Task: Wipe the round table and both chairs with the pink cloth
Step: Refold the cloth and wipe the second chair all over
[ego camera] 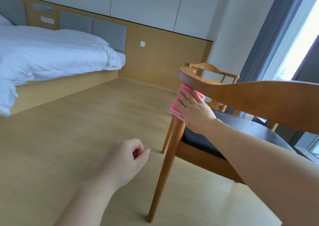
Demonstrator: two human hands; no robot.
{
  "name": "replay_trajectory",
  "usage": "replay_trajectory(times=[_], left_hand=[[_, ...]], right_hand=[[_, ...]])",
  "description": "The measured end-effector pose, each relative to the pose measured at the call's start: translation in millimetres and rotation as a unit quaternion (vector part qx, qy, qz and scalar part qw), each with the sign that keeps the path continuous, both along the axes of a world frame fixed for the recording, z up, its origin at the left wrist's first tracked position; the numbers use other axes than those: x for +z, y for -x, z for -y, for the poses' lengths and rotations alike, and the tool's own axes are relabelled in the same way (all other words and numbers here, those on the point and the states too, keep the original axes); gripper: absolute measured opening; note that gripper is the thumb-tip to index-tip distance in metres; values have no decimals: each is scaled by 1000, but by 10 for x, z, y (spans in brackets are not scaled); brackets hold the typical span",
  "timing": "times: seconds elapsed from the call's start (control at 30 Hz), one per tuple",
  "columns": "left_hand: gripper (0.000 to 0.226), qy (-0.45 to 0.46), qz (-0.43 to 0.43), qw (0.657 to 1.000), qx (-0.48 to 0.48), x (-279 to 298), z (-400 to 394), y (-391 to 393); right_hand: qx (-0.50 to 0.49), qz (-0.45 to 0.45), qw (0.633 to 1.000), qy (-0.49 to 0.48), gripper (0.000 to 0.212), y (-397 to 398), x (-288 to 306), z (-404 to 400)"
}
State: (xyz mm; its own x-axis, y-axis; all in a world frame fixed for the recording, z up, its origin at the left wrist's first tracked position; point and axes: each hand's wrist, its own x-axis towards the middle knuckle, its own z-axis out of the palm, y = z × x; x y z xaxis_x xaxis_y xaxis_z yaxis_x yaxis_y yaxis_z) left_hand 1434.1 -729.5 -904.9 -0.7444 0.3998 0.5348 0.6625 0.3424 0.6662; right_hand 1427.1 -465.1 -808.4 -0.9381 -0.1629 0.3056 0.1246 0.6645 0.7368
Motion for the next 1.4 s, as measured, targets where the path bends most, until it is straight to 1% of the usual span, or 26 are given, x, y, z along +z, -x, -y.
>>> replay_trajectory(times=[0.07, 0.17, 0.3, 0.4, 0.47, 0.57, 0.77, 0.9, 1.03, 1.23, 1.4], left_hand=[[36, 8, 8, 1000, 2, -40, -18, 8], [38, 20, 19, 1000, -2, -78, -76, 0], [37, 39, 31, 999, 7, -113, -134, -6], [36, 36, 43, 998, 3, -145, -154, -5], [35, 36, 48, 998, 4, -173, -151, 4], [34, 42, 47, 998, 6, -199, -143, 14], [34, 38, 39, 999, -2, -168, -130, -11], [35, 37, 25, 999, -6, -123, -134, -20], [35, 23, 21, 999, -14, -81, -166, -34], [35, 9, 16, 1000, -20, -59, -188, -6], [36, 1, 18, 1000, -21, -65, -179, 8]], right_hand=[[10, -10, 1000, 0, 56, 34, -101, -41], [20, -1, 1000, -24, 57, 65, -326, -39], [19, 44, 997, -61, 56, 5, -809, 28], [1, 97, 991, -93, 58, -53, -1124, 106], [-7, 120, 986, -113, 57, -92, -1277, 151], [-16, 126, 984, -124, 58, -113, -1352, 177], [-25, 137, 978, -154, 64, -112, -1236, 95], [-30, 130, 978, -160, 64, -94, -997, 68], [-47, 102, 981, -155, 64, -29, -650, 61], [-88, 12, 989, -119, 61, 104, -159, 63], [-103, 13, 990, -92, 61, 134, -116, 75]])
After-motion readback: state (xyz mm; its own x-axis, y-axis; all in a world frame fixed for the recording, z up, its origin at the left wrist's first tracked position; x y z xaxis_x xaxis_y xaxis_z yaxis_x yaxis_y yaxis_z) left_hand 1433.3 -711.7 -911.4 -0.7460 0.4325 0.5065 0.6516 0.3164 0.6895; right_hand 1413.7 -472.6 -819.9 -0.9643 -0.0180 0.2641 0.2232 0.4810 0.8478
